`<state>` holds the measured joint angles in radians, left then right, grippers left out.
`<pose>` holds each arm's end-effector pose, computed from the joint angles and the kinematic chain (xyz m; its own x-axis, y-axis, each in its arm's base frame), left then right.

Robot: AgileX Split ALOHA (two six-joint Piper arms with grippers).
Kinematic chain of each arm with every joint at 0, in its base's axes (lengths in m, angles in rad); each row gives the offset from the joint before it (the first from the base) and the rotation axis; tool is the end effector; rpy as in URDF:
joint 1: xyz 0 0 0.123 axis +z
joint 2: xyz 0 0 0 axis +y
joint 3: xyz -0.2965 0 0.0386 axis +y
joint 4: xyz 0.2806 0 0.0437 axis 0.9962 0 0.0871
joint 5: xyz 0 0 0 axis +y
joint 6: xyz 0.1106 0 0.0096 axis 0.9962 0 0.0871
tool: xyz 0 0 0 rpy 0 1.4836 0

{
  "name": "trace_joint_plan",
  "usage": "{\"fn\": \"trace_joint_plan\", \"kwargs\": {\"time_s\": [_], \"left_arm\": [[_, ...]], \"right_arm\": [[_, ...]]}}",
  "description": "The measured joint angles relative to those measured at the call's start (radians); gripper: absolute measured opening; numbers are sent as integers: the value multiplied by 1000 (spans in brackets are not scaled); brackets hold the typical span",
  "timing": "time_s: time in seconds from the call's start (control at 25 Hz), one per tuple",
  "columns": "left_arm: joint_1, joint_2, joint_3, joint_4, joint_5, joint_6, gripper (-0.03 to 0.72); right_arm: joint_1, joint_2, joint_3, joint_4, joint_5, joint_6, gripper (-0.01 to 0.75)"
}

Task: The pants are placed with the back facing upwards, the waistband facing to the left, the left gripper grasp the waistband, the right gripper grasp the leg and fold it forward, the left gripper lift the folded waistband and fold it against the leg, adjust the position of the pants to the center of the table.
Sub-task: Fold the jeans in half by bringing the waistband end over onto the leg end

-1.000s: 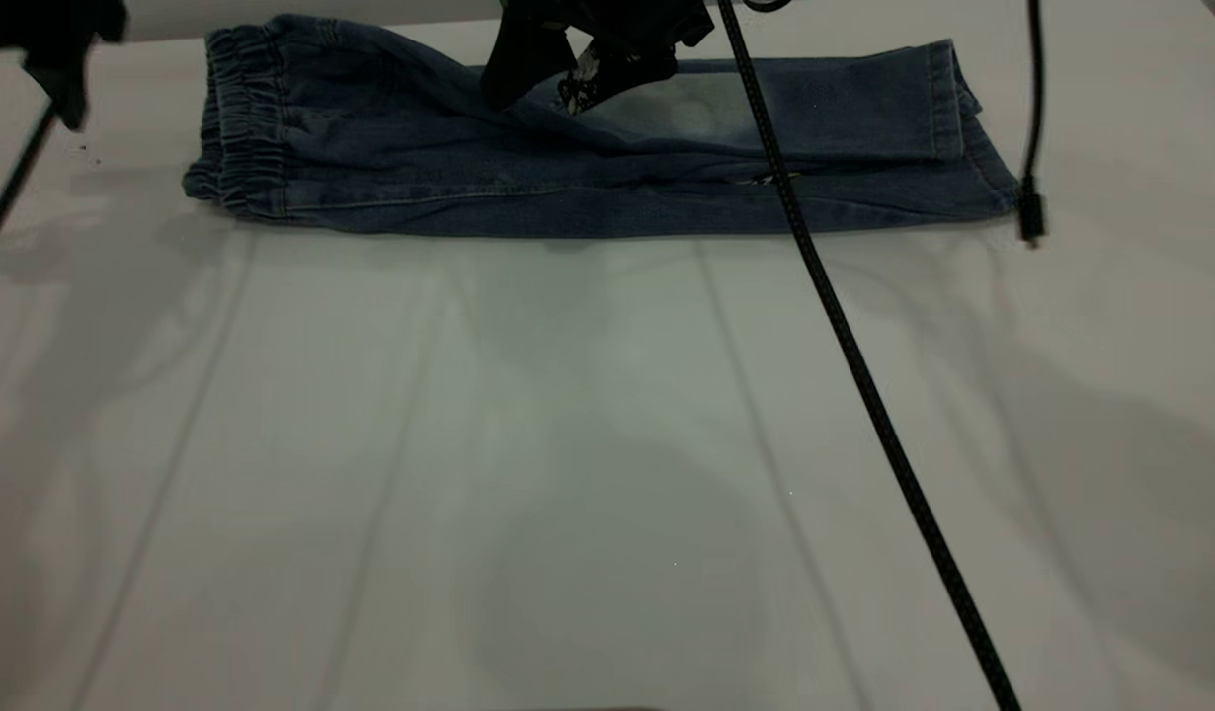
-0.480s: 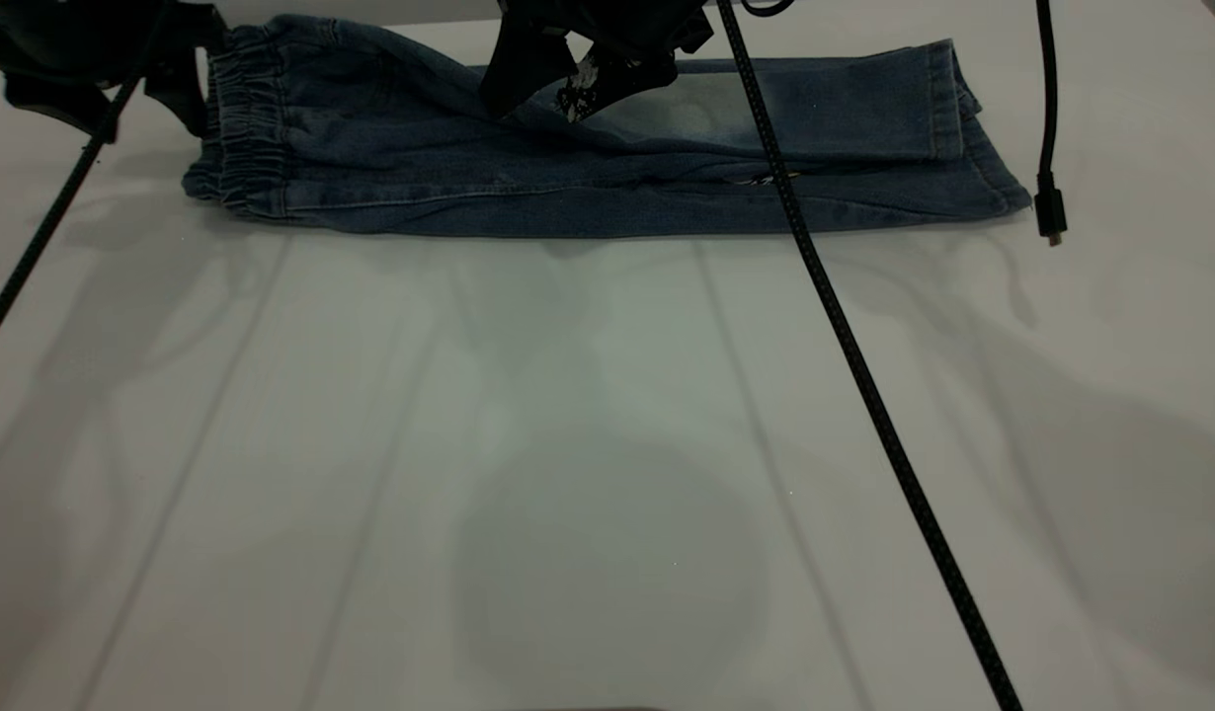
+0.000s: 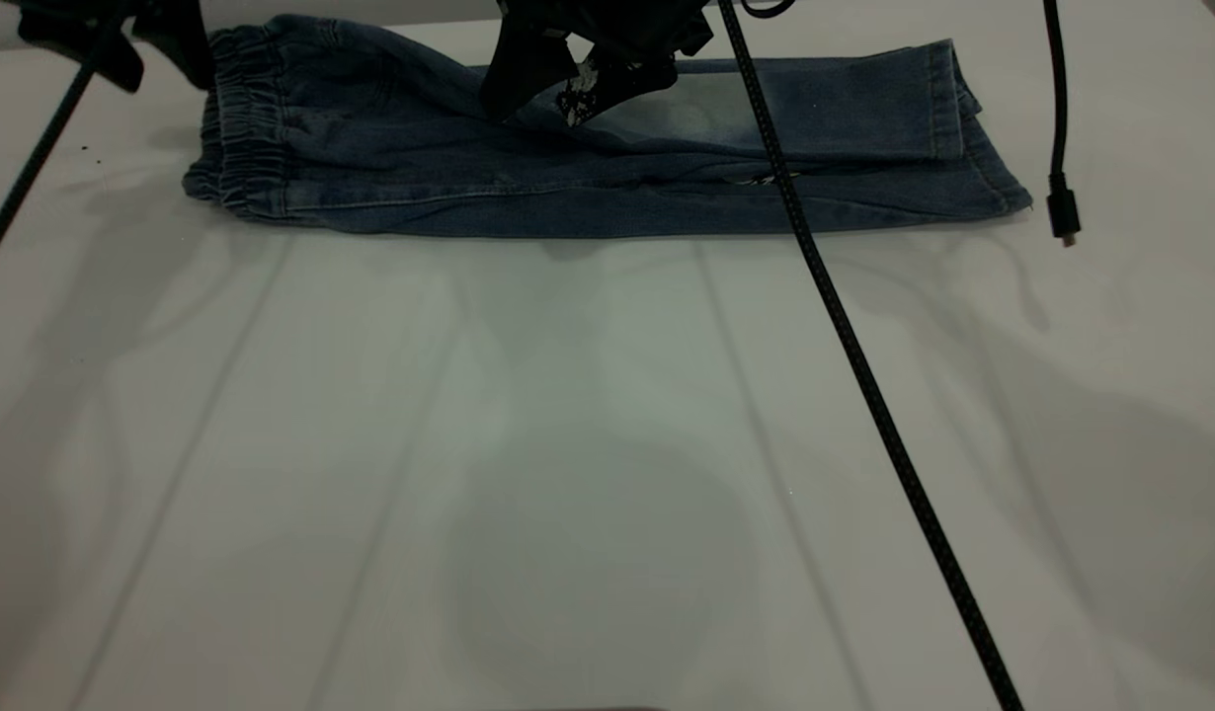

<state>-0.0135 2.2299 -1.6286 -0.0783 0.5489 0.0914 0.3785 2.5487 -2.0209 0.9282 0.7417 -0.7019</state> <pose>0.5221 -0.0116 0.1142 -0.8720 0.0363 -0.4882 0.0548 0.9982 -0.0237 0.5230 0.2726 0.0775 -0.7957 -0.2478 -0.5527 -0.5473 0.6850 0.4809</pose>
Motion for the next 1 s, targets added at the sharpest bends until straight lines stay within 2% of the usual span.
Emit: {"fn": "trace_joint_plan", "kwargs": {"time_s": [0.28, 0.8, 1.0], "left_arm": [[-6, 107, -62, -1, 7, 33, 403], [-6, 185, -86, -16, -79, 67, 399], [-4, 206, -95, -116, -98, 63, 322]], "right_arm": [[0, 0, 0, -7, 6, 0, 472], [0, 0, 0, -21, 12, 0, 472], [0, 0, 0, -22, 13, 0, 472]]}}
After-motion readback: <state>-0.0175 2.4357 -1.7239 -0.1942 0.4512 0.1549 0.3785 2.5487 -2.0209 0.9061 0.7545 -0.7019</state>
